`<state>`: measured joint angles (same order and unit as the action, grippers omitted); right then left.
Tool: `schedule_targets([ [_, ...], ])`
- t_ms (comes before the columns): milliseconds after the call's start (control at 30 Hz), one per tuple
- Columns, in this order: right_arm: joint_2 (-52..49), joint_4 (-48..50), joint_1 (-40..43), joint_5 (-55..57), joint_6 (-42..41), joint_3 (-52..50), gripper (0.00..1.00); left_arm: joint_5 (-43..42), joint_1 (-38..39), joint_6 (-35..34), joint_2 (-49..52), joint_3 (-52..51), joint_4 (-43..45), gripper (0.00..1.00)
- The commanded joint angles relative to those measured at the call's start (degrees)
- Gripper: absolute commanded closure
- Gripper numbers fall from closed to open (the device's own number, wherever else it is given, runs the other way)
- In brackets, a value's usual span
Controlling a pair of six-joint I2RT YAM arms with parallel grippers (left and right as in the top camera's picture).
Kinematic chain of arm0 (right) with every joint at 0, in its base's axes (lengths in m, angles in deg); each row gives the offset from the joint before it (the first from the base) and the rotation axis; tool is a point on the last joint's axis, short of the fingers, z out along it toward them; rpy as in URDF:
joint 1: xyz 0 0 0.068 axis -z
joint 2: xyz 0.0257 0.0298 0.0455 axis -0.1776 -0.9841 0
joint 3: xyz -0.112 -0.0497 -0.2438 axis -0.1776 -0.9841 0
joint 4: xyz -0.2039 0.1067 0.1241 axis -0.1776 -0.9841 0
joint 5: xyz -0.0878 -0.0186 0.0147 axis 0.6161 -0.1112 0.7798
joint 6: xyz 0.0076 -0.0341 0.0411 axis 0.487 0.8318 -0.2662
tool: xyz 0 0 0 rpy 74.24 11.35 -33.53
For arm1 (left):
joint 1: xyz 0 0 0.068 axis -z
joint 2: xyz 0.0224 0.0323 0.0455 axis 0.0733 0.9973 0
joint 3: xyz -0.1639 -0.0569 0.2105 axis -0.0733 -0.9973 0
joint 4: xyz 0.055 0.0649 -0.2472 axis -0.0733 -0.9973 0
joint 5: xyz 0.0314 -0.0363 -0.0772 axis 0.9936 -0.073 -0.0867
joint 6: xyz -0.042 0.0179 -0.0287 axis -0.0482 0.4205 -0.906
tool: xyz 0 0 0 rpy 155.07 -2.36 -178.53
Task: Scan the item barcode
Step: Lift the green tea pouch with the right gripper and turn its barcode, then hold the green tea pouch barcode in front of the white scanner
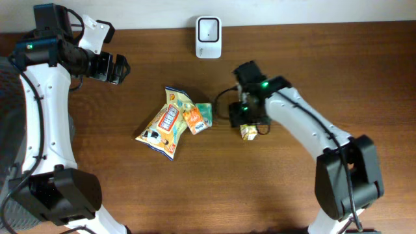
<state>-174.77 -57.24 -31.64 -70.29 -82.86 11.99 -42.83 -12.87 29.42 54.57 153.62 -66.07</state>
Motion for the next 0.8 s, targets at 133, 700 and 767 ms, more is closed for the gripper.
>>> schedule_targets([
  [133, 0.57, -1.42, 13.31, -16.09, 7.28, -3.15, 0.28, -0.85, -0.15, 0.94, -0.44, 0.46, 0.09, 0.01],
  [700, 4.94, 3.19, 3.93, 13.64, 6.10, -4.87, 0.96, -0.87, -0.13, 0.94, -0.44, 0.46, 0.09, 0.01],
  [767, 3.02, 1.95, -2.14, 23.89, 6.03, -4.90, 0.96, -0.85, -0.13, 0.94, -0.44, 0.46, 0.09, 0.01],
])
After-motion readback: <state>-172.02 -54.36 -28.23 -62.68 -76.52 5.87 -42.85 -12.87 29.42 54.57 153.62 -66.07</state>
